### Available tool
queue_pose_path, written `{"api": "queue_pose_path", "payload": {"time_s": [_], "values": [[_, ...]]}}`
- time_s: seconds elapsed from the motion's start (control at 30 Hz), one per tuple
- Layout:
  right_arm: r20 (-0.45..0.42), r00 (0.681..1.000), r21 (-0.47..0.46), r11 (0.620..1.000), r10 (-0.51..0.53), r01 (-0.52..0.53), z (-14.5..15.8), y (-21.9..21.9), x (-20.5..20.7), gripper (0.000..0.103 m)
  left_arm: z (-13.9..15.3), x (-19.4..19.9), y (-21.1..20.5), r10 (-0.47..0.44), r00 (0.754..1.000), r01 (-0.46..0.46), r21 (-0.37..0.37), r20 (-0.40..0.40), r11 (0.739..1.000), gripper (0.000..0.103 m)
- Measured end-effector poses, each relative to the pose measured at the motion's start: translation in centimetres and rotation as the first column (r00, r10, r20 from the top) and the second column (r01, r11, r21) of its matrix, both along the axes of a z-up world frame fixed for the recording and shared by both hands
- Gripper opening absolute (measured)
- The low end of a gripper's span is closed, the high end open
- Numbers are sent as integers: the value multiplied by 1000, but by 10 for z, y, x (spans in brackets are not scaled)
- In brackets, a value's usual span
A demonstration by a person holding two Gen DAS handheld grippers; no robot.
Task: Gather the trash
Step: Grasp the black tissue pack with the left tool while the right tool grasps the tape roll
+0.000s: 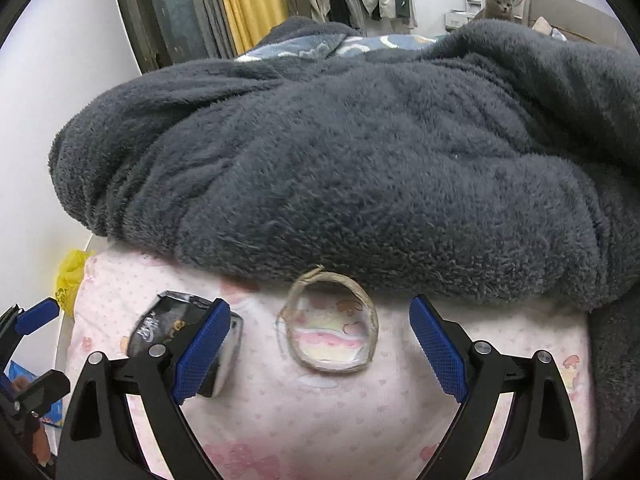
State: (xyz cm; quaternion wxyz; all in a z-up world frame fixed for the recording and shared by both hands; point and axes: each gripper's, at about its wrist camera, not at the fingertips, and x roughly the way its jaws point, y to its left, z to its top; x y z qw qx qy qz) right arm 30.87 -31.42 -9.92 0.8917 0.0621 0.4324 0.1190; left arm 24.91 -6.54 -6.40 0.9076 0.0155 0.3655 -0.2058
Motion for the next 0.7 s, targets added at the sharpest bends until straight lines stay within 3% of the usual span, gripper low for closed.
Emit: {"api": "queue_pose_path", "payload": {"time_s": [0.03, 0.1, 0.4, 0.7], "values": [[-4, 1000, 1, 1000, 4, -4, -2, -1, 0, 91, -2, 2, -2, 1, 1000, -1, -6, -8, 1000, 95], [-14, 1000, 4, 1000, 12, -12, -5, -1, 2, 78, -6, 4, -6, 0, 1000, -1, -14, -23, 1000, 95], [-36, 999, -6, 999, 37, -37, -15, -2, 5, 53, -15, 12, -26, 3, 998, -4, -10, -55, 1000, 95], [-19, 999, 5, 999, 33, -33, -10, -12, -2, 47, -21, 16, -51, -10, 996, 10, 0, -88, 1000, 96]]}}
